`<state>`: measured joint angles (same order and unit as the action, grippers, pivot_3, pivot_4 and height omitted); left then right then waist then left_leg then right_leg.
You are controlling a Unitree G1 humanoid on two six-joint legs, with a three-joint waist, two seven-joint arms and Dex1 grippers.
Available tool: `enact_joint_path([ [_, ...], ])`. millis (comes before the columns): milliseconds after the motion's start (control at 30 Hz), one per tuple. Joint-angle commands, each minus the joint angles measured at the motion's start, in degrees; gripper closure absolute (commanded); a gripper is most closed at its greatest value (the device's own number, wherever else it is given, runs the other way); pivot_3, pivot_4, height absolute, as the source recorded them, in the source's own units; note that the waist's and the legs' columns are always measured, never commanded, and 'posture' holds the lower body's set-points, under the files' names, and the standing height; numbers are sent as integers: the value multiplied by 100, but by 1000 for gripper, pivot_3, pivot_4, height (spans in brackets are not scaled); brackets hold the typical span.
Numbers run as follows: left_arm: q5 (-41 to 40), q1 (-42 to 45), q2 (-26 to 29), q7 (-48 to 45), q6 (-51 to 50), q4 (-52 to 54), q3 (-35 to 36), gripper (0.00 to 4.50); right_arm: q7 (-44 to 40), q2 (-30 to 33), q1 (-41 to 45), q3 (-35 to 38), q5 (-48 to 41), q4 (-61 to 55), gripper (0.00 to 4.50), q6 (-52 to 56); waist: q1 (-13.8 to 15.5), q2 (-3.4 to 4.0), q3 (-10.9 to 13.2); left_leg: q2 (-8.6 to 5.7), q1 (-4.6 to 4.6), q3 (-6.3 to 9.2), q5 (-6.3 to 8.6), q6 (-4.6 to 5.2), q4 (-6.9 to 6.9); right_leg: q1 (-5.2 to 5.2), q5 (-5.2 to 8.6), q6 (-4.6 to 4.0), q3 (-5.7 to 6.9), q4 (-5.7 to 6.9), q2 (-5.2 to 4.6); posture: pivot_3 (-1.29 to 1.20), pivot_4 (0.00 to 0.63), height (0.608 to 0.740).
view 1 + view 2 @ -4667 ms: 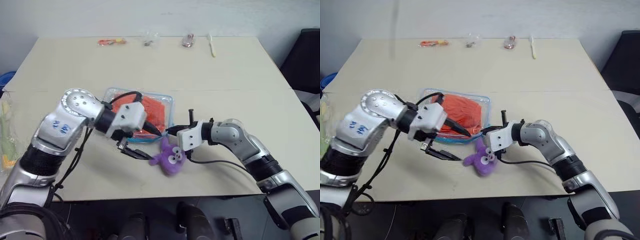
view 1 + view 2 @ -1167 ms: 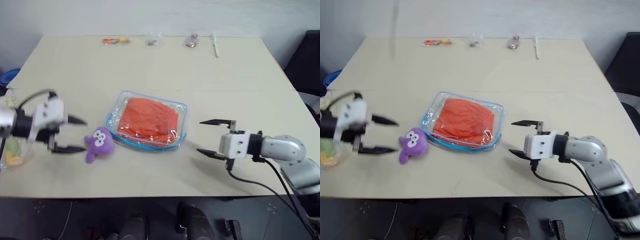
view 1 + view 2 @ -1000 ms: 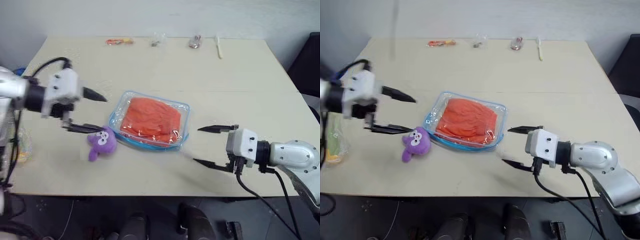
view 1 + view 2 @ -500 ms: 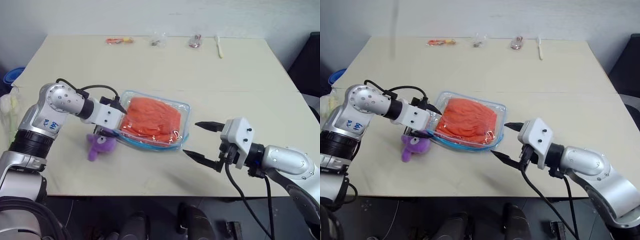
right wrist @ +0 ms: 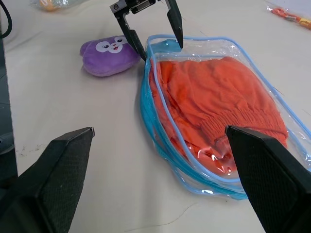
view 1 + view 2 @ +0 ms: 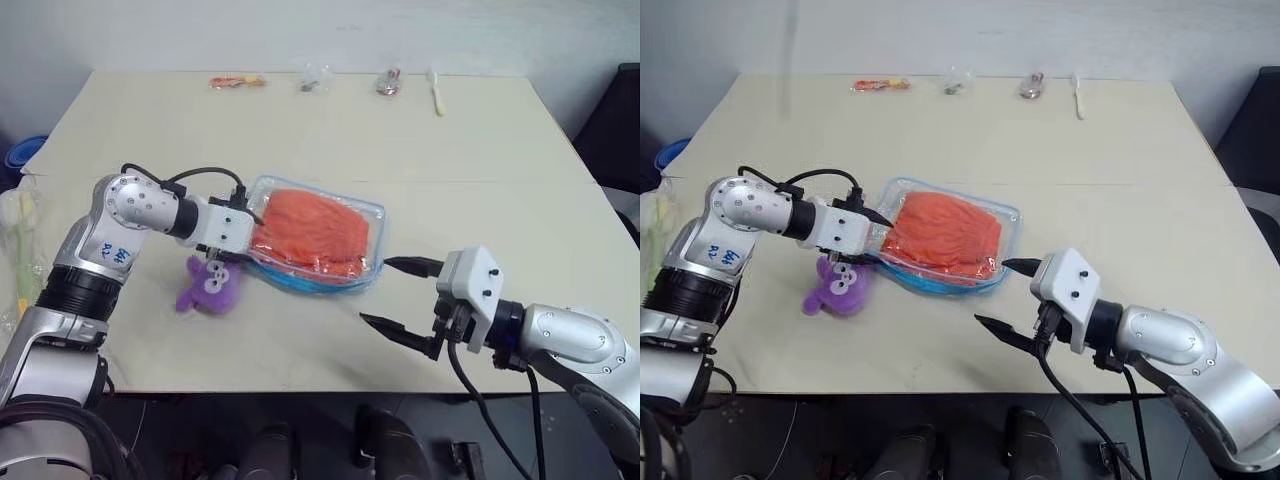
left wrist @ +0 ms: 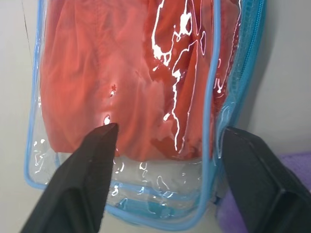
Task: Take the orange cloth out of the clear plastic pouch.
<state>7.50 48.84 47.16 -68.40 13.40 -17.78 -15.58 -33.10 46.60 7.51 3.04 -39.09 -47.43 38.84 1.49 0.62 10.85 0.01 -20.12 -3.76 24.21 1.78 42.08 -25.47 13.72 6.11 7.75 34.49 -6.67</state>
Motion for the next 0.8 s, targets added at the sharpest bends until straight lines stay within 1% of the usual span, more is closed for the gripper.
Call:
enact_joint_path([
  [33, -204, -28, -10, 81, -334, 391, 281, 2452, 33, -3, -47, 203, -53, -267, 0, -25, 2, 0, 0, 0, -1, 1, 0, 0, 0, 0, 0, 0, 0, 0, 0, 0, 150, 740],
  [67, -240, -59, -19, 72, -489, 471, 302, 2746, 48, -6, -41, 210, -50, -262, 0, -20, 2, 0, 0, 0, -1, 1, 0, 0, 2, 0, 0, 0, 1, 0, 0, 0, 150, 740],
  [100, -266, -83, -28, 61, -610, 534, 321, 3130, 58, -10, -36, 214, -49, -258, 0, -17, -1, 0, 0, 0, 0, 1, 0, 0, 2, 0, 0, 0, 0, 0, 0, 0, 150, 740],
  [167, -322, -146, -70, 84, -977, 763, 377, 3673, 69, -12, -31, 219, -43, -255, 0, -18, 0, 0, 0, 0, 0, 1, 0, 0, 1, 0, 0, 0, 0, 0, 1, 0, 150, 740],
  [200, -379, -174, -136, 138, -1378, 982, 417, 4038, 81, -9, -43, 212, -24, -272, 0, -21, 0, 0, 0, 0, 0, 1, 0, 0, 1, 0, 0, 0, 0, 0, 0, 0, 150, 740],
  [233, -444, -192, -244, 229, -1946, 1255, 470, 4311, 106, -2, -65, 189, 25, -302, 0, -22, 3, 0, 0, 0, 0, 1, 0, 0, 1, 0, 0, 0, 0, 0, 0, 0, 150, 740],
  [267, -485, -208, -318, 291, -2358, 1460, 508, 4439, 126, 3, -84, 172, 59, -327, 0, -23, 7, -1, 0, 0, -1, 1, 0, 0, 2, 1, 0, 0, 0, 0, 0, 0, 150, 740],
  [333, -574, -256, -526, 436, -3566, 1984, 525, 4439, 228, 4, -181, 51, 223, -408, 0, -17, 17, -2, 0, 0, -3, 5, 0, 0, 5, 1, 0, 0, 2, 0, 0, 0, 150, 740],
  [367, -590, -276, -572, 474, -3951, 2173, 512, 4439, 265, -3, -217, 12, 277, -438, 0, -12, 15, -2, 0, -1, -3, 6, 0, 0, 5, 2, 0, 0, 1, 0, -1, 0, 150, 740],
  [433, -683, -322, -751, 638, -4665, 2546, 513, 4500, 408, -59, -288, -122, 493, -470, 383, -25, -4, -2, -1, -1, -2, 4, 0, 0, 4, 2, 0, 0, -4, 1, 0, 0, 150, 740],
  [500, -737, -363, -845, 756, -5002, 2784, 498, 4500, 536, -97, -312, -263, 738, -454, 906, -45, -10, -3, -1, 2, 1, 3, 0, 0, 3, 2, 0, 0, -6, 2, 1, 0, 150, 740],
  [633, -708, -437, -889, 936, -5110, 2967, 391, 4500, 711, -69, -141, -975, 1813, -124, 2348, -367, -15, -2, -1, 4, 3, 2, 0, -1, 3, 2, 0, 0, -8, 4, 2, 0, 150, 740],
  [667, -730, -452, -894, 956, -5125, 3009, 373, 4500, 738, -96, -25, -1220, 2101, 11, 2676, -463, -15, -2, -1, 3, 3, 1, 0, -1, 3, 2, 0, 0, -8, 4, 2, 0, 150, 740],
  [700, -752, -461, -906, 977, -5138, 3042, 358, 4500, 777, -147, 124, -1469, 2407, 183, 2912, -564, -17, -2, -1, 3, 3, 1, 0, -1, 3, 2, 0, 0, -9, 4, 2, 0, 150, 740],
  [733, -769, -462, -918, 1003, -5144, 3063, 347, 4500, 824, -198, 309, -1736, 2759, 406, 3309, -684, -19, -3, -1, 3, 3, 1, 0, -1, 4, 2, 0, 0, -9, 3, 2, 0, 150, 740],
  [800, -781, -439, -959, 1082, -5156, 3066, 331, 4500, 886, -306, 627, -2148, 3389, 856, 3961, -956, -11, -2, -1, 2, 4, 0, 0, -1, 4, 2, 0, 0, -9, 3, 1, 0, 150, 740],
])
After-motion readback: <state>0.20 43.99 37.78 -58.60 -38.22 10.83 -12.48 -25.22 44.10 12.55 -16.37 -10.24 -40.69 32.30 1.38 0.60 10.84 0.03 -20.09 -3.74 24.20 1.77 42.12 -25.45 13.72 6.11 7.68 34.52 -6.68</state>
